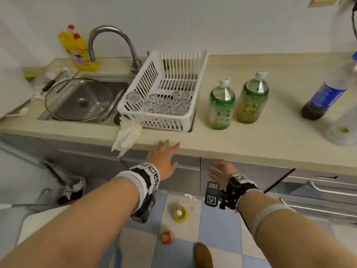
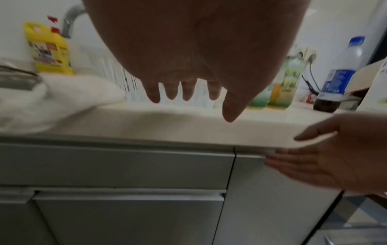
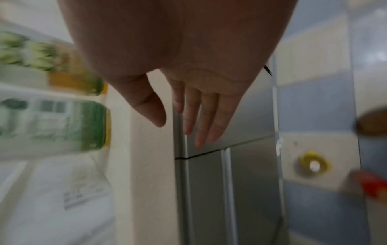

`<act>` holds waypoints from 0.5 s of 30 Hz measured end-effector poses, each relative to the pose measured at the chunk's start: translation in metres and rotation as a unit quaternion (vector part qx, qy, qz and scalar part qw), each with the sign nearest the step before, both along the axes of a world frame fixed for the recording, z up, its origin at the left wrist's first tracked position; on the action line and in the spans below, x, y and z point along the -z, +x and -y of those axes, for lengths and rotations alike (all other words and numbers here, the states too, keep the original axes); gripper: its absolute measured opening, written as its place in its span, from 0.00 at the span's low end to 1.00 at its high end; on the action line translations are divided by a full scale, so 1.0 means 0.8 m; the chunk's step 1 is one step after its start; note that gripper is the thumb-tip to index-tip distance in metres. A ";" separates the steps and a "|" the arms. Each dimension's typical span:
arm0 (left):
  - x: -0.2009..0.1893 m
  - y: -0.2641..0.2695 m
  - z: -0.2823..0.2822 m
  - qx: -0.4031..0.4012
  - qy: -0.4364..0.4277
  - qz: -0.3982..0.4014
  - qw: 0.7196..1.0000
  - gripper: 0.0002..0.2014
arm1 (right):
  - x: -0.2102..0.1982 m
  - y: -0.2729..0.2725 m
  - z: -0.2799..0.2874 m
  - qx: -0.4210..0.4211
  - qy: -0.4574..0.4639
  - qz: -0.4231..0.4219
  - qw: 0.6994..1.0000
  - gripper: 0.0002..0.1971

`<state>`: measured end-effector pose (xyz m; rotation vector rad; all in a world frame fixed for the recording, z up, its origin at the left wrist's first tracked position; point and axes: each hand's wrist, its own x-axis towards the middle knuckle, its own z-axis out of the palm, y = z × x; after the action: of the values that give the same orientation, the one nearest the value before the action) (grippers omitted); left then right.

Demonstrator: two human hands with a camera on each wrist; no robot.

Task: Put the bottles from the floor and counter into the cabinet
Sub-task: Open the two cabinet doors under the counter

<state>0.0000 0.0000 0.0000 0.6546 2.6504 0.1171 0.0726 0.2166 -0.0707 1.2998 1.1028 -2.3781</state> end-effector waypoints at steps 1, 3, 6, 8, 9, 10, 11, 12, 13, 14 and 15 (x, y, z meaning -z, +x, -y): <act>0.007 -0.004 -0.001 0.006 -0.006 0.000 1.000 0.36 | 0.005 -0.013 0.001 0.018 -0.023 -0.001 1.000 0.20; 0.021 -0.012 0.000 0.008 -0.016 -0.011 1.000 0.37 | 0.010 -0.031 -0.001 0.057 -0.062 0.004 0.996 0.14; 0.039 -0.018 0.006 0.026 -0.018 -0.038 0.999 0.39 | 0.007 -0.044 0.003 0.095 -0.105 -0.010 0.990 0.10; 0.044 -0.023 0.011 0.034 -0.023 -0.045 0.998 0.40 | 0.005 -0.040 0.009 0.089 -0.101 -0.008 0.991 0.09; 0.045 -0.023 0.012 0.037 -0.020 -0.042 0.998 0.40 | 0.001 -0.034 0.014 0.086 -0.093 -0.005 0.992 0.08; 0.045 -0.022 0.013 0.041 -0.019 -0.038 0.998 0.40 | -0.002 -0.025 0.018 0.078 -0.079 0.004 0.994 0.08; 0.044 -0.020 0.013 0.042 -0.016 -0.035 0.998 0.40 | -0.005 -0.012 0.023 0.072 -0.060 0.013 0.996 0.08; 0.042 -0.017 0.012 0.044 -0.013 -0.033 0.998 0.39 | -0.007 0.002 0.028 0.064 -0.037 0.024 0.997 0.09; 0.039 -0.013 0.012 0.049 -0.011 -0.033 0.998 0.38 | -0.006 0.020 0.032 0.056 -0.008 0.043 0.997 0.08; 0.035 -0.007 0.010 0.057 -0.010 -0.034 0.998 0.36 | -0.004 0.041 0.035 0.036 0.031 0.066 0.997 0.08; 0.030 0.001 0.006 0.069 -0.007 -0.036 0.997 0.35 | -0.001 0.063 0.037 0.014 0.073 0.087 0.993 0.10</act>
<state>0.0005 -0.0052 -0.0243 0.8502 2.6608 0.0348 0.1228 0.1872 -0.0696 1.5470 1.2325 -2.1867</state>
